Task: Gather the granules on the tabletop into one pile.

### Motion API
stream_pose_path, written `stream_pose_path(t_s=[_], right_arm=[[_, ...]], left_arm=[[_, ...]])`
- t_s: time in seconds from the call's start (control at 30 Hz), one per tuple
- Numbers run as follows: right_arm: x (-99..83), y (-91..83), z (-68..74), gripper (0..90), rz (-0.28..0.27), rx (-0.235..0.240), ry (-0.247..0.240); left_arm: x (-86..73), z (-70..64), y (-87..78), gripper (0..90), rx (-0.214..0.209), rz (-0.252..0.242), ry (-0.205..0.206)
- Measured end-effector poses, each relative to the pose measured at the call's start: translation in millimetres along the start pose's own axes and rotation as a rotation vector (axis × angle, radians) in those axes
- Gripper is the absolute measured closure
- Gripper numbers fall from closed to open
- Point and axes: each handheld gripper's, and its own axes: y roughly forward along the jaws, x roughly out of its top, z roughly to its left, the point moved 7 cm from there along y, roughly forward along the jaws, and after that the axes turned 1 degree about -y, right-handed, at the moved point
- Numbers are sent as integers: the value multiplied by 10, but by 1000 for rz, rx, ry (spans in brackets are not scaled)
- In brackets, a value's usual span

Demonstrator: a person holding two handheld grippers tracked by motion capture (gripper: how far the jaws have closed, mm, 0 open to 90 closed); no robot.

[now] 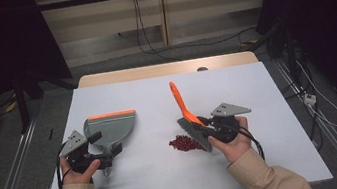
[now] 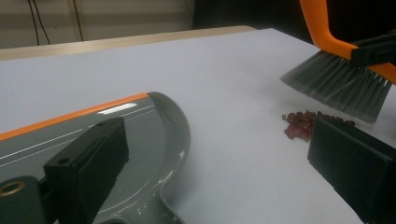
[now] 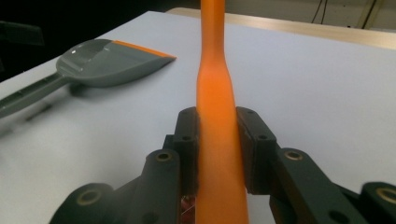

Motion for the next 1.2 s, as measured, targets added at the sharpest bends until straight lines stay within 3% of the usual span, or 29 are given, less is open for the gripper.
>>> stream_pose_path(t_s=[0.13, 0.27, 0.67, 0.83, 0.93, 1.03, 1.13, 1.2], right_arm=[[-45, 52, -21, 718, -23, -14, 19], [20, 162, -29, 718, -36, -25, 5], [220, 408, 20, 718, -50, 5, -26], [211, 299, 46, 718, -40, 17, -39], [157, 151, 45, 718, -34, -1, -59], [56, 25, -7, 718, -22, -17, -57], [-42, -40, -17, 718, -41, -24, -17], [-94, -23, 8, 718, -55, -39, -35]], left_arm=[[-6, -1, 10, 50, 0, 4, -1], [-9, 14, 6, 50, 2, 5, -2], [-9, 20, -6, 50, 3, 5, -8], [-18, 24, -13, 50, 2, 11, -4], [-12, 13, -10, 50, -4, 5, -3], [-18, 6, 0, 50, -3, 13, 0], [-21, -1, 10, 50, -4, 15, -1], [-22, 2, 12, 50, -3, 17, -1]])
